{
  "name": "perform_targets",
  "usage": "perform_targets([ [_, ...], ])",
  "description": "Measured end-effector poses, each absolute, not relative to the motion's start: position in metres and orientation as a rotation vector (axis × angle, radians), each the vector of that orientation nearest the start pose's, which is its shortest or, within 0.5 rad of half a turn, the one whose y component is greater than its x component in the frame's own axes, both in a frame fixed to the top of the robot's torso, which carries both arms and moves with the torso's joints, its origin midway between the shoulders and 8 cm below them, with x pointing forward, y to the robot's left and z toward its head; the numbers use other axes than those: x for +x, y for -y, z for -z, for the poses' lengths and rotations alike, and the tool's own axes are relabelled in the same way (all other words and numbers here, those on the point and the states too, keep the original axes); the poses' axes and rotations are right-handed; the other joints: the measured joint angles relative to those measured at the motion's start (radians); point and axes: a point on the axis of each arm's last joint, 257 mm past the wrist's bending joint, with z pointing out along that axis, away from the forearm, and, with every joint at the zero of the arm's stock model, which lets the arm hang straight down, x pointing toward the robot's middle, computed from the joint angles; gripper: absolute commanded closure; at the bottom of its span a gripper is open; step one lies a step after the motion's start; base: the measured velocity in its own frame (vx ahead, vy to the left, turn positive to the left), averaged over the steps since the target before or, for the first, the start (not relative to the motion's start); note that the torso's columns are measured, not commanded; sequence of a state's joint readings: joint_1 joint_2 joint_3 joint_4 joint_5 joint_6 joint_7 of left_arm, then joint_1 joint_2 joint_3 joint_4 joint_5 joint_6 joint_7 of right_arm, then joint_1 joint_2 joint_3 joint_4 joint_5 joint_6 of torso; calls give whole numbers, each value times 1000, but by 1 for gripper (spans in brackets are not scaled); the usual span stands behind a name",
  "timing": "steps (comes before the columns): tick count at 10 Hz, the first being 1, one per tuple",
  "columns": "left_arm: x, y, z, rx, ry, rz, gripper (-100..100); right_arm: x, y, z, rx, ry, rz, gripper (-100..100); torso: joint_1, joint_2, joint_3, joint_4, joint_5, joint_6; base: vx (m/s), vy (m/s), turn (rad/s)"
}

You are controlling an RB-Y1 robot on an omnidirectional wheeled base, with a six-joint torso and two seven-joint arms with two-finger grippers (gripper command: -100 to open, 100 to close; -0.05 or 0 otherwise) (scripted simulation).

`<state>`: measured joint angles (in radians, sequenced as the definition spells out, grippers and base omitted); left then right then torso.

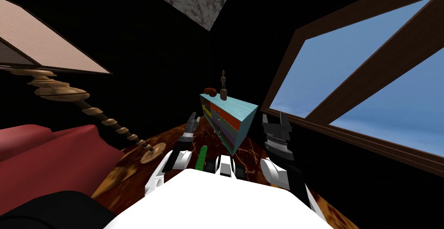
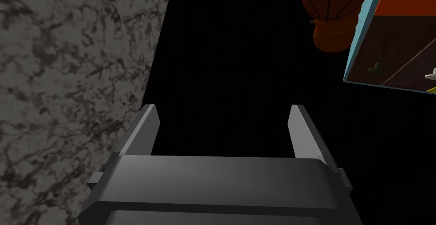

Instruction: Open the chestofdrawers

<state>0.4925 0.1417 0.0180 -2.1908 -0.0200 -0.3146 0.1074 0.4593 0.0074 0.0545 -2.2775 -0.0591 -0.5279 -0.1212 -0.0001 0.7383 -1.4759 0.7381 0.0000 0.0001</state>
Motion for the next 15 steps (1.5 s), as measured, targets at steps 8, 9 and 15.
perform_targets([
  [8, 423, -261, 104, -902, -1089, 1266, -100, 343, 264, -41, 699, -493, -1536, 0, 0, 0, 0, 0, 0, 0, 50, 17, -110],
  [9, 426, -259, 110, -911, -1113, 1261, -100, 343, 264, -41, 699, -493, -1536, 0, 0, 0, 0, 0, 0, 0, 39, 21, -87],
  [15, 441, -246, 144, -954, -1256, 1215, -100, 343, 264, -41, 699, -493, -1536, 0, 0, 0, 0, 0, 0, 0, 43, 19, -96],
])
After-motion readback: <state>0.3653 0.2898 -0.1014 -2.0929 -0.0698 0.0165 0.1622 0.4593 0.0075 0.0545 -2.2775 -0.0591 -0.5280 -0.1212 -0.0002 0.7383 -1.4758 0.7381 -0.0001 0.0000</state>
